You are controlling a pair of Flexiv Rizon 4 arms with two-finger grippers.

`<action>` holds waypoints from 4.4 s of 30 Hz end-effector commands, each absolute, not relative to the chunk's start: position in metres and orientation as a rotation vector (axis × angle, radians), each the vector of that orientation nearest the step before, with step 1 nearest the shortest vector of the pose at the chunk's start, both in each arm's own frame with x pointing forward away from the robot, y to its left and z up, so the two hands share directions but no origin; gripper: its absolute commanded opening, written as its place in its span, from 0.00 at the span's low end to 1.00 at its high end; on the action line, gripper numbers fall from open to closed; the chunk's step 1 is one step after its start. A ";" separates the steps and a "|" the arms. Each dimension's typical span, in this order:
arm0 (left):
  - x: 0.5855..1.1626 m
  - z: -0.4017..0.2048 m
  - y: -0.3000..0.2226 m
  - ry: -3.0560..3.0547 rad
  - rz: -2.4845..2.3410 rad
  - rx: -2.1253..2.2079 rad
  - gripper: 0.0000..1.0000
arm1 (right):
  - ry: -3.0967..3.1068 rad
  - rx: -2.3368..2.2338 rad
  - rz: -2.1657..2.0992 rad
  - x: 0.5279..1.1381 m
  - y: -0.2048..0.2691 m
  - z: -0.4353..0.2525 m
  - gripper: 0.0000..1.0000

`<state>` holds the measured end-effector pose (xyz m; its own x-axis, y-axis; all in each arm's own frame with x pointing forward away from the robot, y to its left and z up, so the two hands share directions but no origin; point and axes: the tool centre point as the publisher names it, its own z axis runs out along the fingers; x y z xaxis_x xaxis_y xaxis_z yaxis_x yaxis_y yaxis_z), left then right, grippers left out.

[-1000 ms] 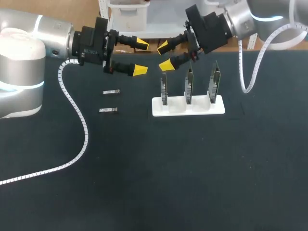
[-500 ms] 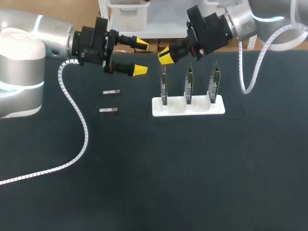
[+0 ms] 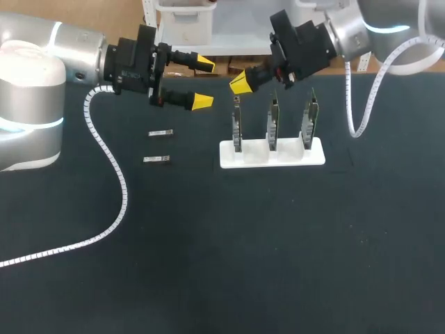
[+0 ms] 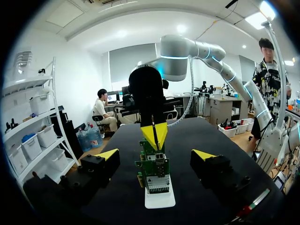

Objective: Pick up the optical module with the left hand, and insert it into the network port with the right hand.

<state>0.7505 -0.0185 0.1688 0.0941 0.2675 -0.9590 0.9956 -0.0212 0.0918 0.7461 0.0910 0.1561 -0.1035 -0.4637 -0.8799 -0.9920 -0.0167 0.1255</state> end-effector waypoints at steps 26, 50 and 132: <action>0.750 0.169 -0.018 1.329 -1.002 1.455 1.00 | 1.707 -1.504 1.106 0.743 0.090 0.121 0.00; 0.750 0.169 -0.018 1.329 -1.002 1.455 1.00 | 1.582 -1.473 1.084 0.749 0.060 0.177 1.00; 0.750 0.169 -0.018 1.329 -1.002 1.455 1.00 | 1.704 -1.562 0.899 0.705 -0.036 0.181 1.00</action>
<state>0.7505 -0.0185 0.1688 0.0941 0.2675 -0.9590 0.9956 -0.0212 0.0918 0.7069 -0.0357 0.1805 -0.0803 -0.5506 -0.8309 -0.9967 0.0509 0.0626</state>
